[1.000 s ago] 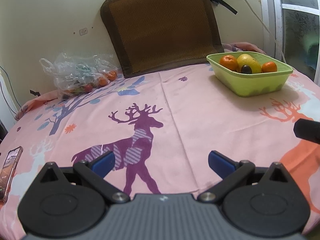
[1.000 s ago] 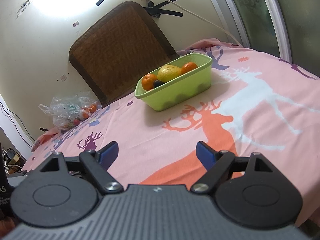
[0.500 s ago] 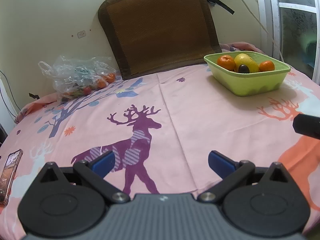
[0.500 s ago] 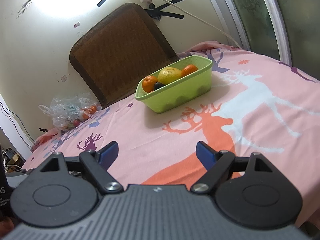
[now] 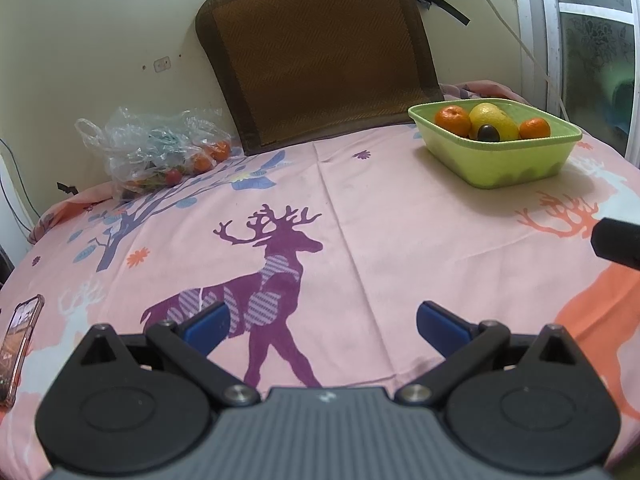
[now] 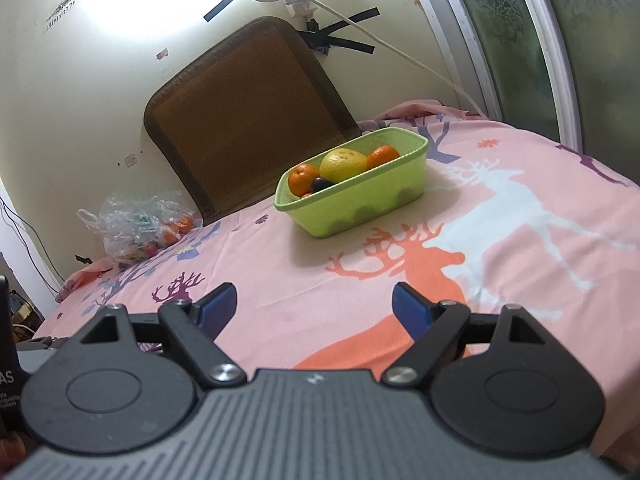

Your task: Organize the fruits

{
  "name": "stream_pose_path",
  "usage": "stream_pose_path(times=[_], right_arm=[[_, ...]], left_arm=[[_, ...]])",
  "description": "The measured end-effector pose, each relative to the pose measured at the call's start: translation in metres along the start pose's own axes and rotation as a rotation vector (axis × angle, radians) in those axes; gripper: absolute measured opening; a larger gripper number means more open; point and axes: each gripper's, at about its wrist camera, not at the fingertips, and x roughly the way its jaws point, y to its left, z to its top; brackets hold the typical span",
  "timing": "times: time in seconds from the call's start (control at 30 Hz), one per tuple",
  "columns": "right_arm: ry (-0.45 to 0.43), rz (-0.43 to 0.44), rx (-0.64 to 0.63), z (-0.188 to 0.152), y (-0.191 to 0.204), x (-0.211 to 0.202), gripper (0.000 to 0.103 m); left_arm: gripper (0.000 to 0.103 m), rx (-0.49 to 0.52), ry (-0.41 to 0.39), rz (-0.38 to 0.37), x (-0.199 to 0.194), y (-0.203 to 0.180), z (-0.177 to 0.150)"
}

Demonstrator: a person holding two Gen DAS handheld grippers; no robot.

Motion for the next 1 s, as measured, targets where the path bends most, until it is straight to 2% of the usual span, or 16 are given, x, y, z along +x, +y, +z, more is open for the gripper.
stream_pose_path(times=[0.5, 0.7, 1.0], right_arm=[[-0.006, -0.018, -0.01, -0.001, 0.001, 0.002, 0.087], [-0.026, -0.051, -0.039, 0.002, 0.004, 0.005, 0.087], [-0.009, -0.111, -0.081, 0.009, 0.006, 0.023, 0.087]], left_arm=[[0.103, 0.002, 0.007, -0.016, 0.007, 0.0, 0.001], [0.103, 0.01, -0.009, -0.038, 0.014, 0.002, 0.011], [0.103, 0.018, -0.024, -0.07, 0.03, 0.003, 0.03]])
